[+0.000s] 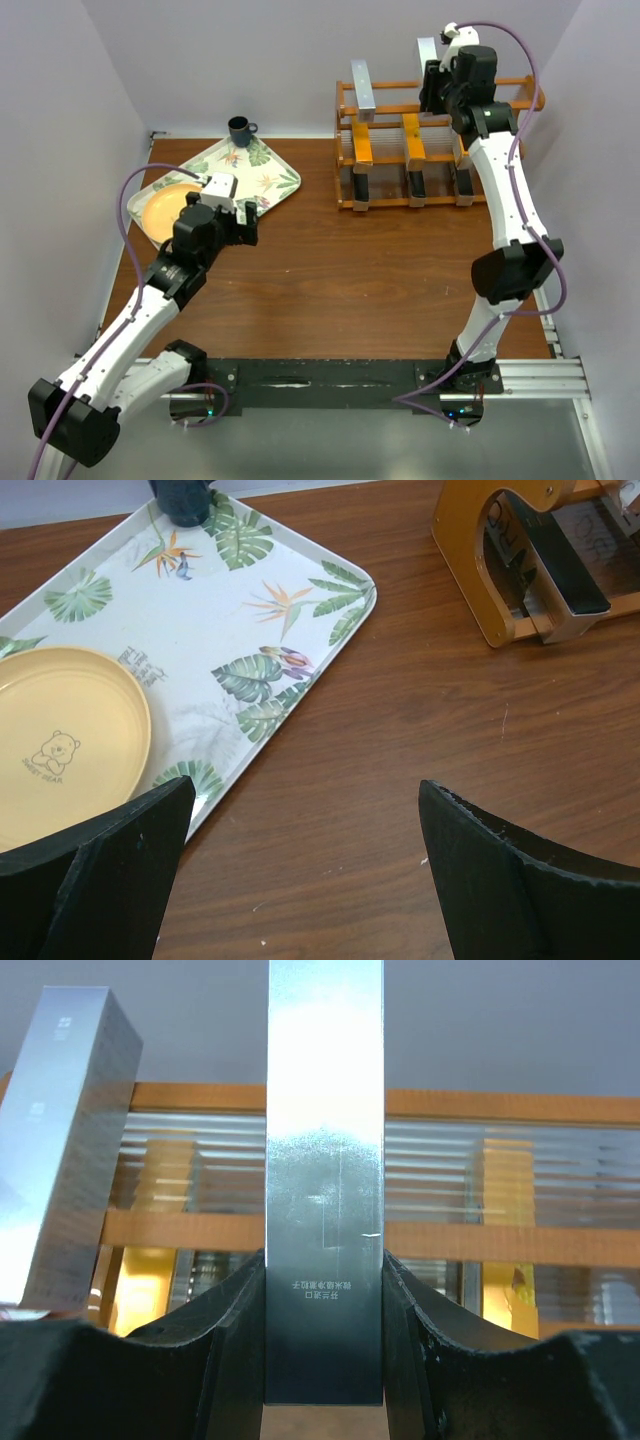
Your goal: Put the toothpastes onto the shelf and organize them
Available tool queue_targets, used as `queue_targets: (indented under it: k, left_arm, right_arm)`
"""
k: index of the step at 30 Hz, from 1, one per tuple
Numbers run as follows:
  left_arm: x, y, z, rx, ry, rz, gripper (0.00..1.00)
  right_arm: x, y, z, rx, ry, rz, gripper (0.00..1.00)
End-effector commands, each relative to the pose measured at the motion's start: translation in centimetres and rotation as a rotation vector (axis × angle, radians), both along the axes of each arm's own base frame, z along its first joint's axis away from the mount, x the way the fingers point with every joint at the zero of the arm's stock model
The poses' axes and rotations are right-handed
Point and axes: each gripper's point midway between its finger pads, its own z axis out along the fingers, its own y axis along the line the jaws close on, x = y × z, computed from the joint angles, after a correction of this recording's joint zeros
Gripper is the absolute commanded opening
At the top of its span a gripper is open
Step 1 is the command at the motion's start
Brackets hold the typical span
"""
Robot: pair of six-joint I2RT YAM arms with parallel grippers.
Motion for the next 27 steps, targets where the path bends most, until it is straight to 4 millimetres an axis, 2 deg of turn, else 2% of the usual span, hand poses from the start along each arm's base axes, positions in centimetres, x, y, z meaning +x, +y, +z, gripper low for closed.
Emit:
queue_targets:
  k: [1, 5, 9, 13, 18, 27]
  left_arm:
    - [0.4, -0.4, 0.7, -0.004, -0.022, -0.019, 1.00]
    - [0.4, -0.5, 0.5, -0.004, -0.016, -0.022, 1.00]
    - [0.4, -0.6, 0.5, -0.004, -0.015, -0.029, 1.00]
    - [0.4, -0.7, 0.7, -0.007, -0.019, -0.032, 1.00]
    - [0.3, -0.7, 1.0, -0.010, -0.026, -0.034, 1.00]
    - [0.3, -0.7, 0.9, -0.010, -0.025, -0.035, 1.00]
  right_arm:
    - [1.9, 0.4, 3.5, 0.036, -0.111, 0.063, 0.13]
    - [3.1, 1.4, 3.1, 0.074, -0.109, 0.091, 0.13]
    - [3.5, 1.8, 3.0, 0.109, -0.114, 0.099, 0.14]
    - [3.8, 2.2, 2.1, 0.131, -0.089, 0.102, 0.18]
    - [3.7, 2.0, 1.1, 0.134, -0.053, 0.091, 0.22]
    - [2.5, 1.0, 1.2, 0.128, -0.038, 0.033, 0.27]
